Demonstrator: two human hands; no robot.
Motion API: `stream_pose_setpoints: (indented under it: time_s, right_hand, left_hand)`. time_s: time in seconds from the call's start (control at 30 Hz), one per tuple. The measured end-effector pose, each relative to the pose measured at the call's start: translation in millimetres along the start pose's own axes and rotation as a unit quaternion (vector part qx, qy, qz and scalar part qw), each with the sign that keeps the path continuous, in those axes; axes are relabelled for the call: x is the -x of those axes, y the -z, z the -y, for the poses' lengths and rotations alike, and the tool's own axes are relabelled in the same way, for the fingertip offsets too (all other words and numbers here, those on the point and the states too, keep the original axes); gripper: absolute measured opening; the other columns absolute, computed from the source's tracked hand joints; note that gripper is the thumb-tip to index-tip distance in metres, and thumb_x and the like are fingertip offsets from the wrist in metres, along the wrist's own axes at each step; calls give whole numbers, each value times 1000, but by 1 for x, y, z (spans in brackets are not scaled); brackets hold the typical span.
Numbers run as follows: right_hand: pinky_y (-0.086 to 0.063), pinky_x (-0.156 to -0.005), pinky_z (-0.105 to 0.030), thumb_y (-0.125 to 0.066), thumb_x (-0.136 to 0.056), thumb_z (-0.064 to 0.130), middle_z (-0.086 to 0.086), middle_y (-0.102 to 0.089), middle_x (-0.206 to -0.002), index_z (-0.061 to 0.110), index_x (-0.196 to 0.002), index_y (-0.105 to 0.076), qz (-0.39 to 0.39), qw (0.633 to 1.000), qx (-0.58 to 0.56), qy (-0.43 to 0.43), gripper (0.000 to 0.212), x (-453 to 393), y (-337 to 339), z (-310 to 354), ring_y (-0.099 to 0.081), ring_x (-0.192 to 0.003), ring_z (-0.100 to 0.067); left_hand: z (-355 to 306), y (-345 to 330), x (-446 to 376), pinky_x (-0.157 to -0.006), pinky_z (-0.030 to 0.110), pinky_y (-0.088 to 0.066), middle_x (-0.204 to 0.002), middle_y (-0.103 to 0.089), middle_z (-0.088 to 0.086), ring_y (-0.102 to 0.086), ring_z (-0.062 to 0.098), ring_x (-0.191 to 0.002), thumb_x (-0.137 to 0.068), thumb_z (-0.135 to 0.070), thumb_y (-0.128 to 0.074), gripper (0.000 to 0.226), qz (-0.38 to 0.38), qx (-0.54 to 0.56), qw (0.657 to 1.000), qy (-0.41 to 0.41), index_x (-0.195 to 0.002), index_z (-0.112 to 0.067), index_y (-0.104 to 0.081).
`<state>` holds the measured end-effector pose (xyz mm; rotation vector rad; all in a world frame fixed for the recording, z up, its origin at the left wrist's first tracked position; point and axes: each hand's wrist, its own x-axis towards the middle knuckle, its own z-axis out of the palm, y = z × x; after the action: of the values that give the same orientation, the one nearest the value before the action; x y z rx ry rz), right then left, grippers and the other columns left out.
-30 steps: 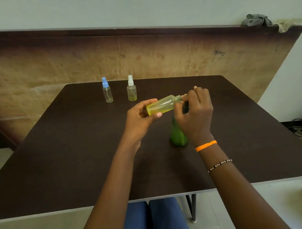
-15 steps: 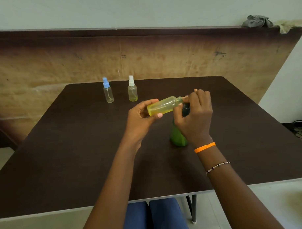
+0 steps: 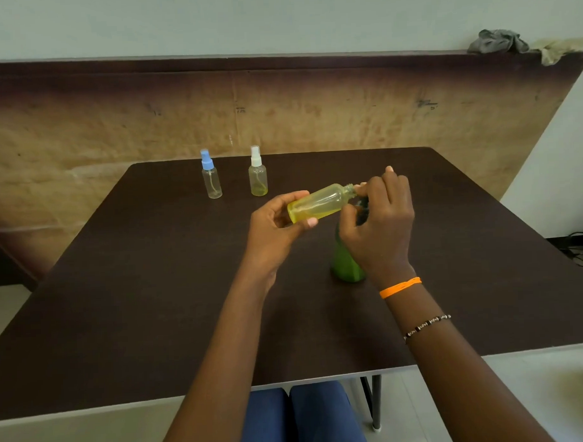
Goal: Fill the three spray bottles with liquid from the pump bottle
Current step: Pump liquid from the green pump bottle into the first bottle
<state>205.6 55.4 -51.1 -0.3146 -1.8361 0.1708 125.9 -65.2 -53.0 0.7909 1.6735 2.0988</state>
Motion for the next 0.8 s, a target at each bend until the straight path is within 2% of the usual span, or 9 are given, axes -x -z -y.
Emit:
stream_pose_setpoints:
  time_s: [0.07,0.2,0.37,0.47,0.63,0.8]
  right_hand:
    - [-41,-101,-39,-48,-71,3,-15,-50,-70,-1,-71,-56,-8,1000,1,11,8,3,-5,-6,-39,-70,-25]
    - [-36,-106,-37,-48,-69,3,-15,-52,-71,-2,-72,-57,-1,1000,-1,3,10,4,-4,-5,-42,-67,-28]
    - [-33,-107,-38,-48,-72,6,-14,-50,-74,0,-74,-56,15,1000,-5,-13,10,-4,5,7,-39,-76,-21]
    - [-38,-102,-42,-48,-73,2,-15,-50,-72,0,-71,-55,9,1000,6,-18,8,-4,3,6,-43,-73,-25]
    - [-38,-104,-36,-48,-70,-2,-15,-51,-70,-1,-69,-57,-13,1000,11,7,9,5,-6,-2,-38,-71,-22]
    - [-38,-105,-37,-52,-72,3,-13,-49,-69,2,-68,-55,-7,1000,4,5,5,-1,0,2,-38,-71,-19]
  left_hand:
    - [1,0,-1,-76,15,-50,-100,-67,-3,-62,8,-94,-74,8,-70,42,-1,-3,1000,3,-105,-19,-63]
    - [1,2,0,-77,15,-50,-99,-67,-3,-62,9,-93,-74,8,-69,41,0,-3,1000,1,-103,-20,-63]
    - [-2,-1,1,-77,15,-50,-100,-67,-2,-63,8,-94,-75,8,-69,41,-2,2,1000,-6,-103,-21,-63]
    - [-2,-1,2,-76,14,-51,-100,-67,-2,-63,9,-94,-74,9,-69,41,-5,3,1000,-8,-103,-20,-63]
    - [1,0,1,-74,14,-51,-98,-67,-2,-62,8,-92,-73,11,-68,42,-9,3,1000,1,-103,-18,-63]
    - [0,1,2,-74,14,-51,-98,-67,-2,-62,9,-93,-73,10,-69,42,-6,13,1000,2,-104,-17,-63]
